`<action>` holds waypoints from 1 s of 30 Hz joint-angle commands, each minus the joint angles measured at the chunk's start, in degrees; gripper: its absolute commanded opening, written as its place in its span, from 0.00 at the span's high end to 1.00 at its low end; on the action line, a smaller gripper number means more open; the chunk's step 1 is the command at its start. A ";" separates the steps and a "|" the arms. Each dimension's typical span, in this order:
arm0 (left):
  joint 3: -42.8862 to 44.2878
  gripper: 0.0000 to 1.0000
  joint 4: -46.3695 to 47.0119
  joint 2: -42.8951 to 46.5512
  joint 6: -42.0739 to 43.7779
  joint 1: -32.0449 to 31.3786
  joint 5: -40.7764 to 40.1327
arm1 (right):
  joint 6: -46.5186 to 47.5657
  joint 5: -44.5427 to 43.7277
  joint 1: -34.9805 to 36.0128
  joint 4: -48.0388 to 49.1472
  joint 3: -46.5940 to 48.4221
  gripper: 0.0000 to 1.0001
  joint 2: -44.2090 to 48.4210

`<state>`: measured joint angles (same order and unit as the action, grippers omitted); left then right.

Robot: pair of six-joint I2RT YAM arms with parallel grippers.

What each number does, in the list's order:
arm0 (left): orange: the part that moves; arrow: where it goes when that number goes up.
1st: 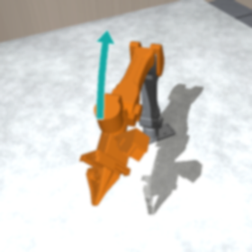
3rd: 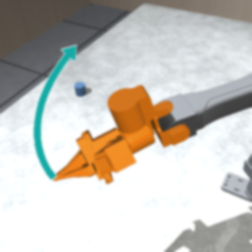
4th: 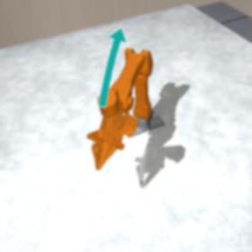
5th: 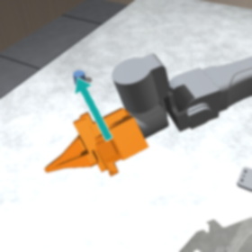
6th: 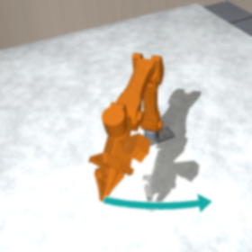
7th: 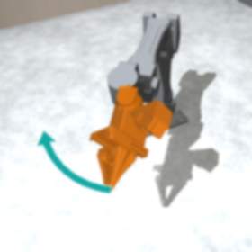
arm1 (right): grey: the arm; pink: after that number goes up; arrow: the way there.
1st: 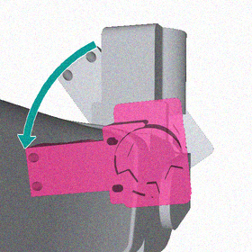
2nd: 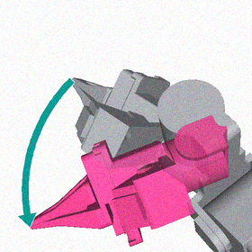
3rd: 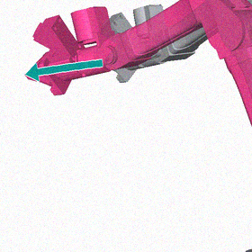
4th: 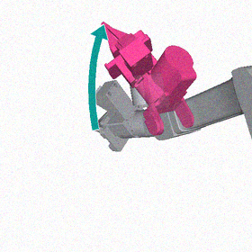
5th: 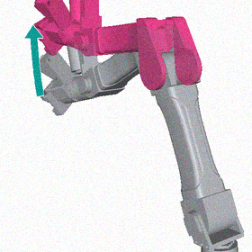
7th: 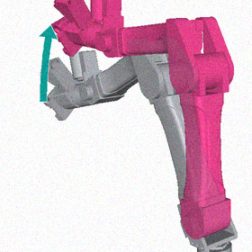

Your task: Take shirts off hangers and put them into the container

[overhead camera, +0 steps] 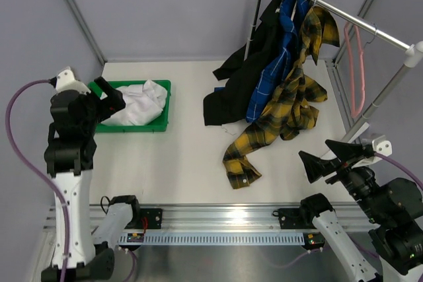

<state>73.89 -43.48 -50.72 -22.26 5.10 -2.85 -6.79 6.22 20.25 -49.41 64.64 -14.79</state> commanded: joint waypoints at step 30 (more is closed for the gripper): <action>-10.34 0.01 -7.67 35.95 6.79 -15.39 -16.05 | 0.46 -11.67 0.58 3.35 -3.38 0.01 2.22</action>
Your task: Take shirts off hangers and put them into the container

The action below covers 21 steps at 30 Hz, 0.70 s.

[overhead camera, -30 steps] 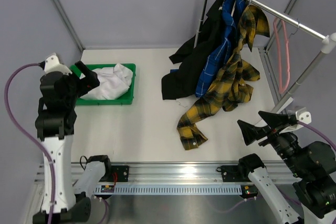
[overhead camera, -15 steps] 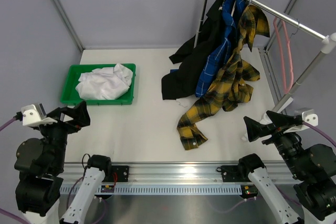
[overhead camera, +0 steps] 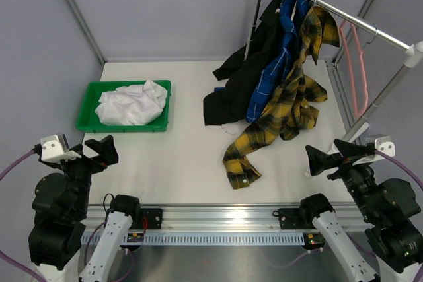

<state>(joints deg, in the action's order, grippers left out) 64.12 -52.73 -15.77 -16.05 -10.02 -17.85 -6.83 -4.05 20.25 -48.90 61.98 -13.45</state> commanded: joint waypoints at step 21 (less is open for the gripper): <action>-5.40 0.01 2.54 1.09 -0.29 -0.35 0.80 | 0.59 -2.18 0.58 6.45 -2.38 0.01 1.41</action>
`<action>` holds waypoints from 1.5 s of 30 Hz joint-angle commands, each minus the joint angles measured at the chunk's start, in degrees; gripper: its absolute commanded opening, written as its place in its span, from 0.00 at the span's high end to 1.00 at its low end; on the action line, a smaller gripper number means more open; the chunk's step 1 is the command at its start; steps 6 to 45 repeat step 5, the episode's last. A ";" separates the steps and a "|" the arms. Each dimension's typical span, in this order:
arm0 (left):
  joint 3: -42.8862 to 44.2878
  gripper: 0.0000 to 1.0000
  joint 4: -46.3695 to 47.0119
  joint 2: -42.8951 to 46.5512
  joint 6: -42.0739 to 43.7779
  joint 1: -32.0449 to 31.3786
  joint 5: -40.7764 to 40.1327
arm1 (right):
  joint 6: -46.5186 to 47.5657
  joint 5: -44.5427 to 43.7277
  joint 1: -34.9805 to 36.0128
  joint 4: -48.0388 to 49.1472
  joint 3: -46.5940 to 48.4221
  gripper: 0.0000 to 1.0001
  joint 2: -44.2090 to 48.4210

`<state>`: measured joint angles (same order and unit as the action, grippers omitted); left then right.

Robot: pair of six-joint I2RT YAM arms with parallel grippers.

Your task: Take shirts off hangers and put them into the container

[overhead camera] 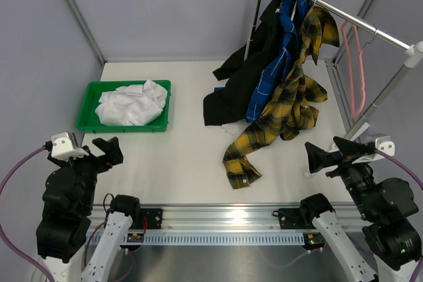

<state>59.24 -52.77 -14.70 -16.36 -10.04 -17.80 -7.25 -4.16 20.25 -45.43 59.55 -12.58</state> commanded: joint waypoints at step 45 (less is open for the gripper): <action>-1.41 0.01 2.85 -0.07 -0.25 -0.24 1.28 | 0.74 -1.73 0.58 3.86 -1.10 0.00 0.71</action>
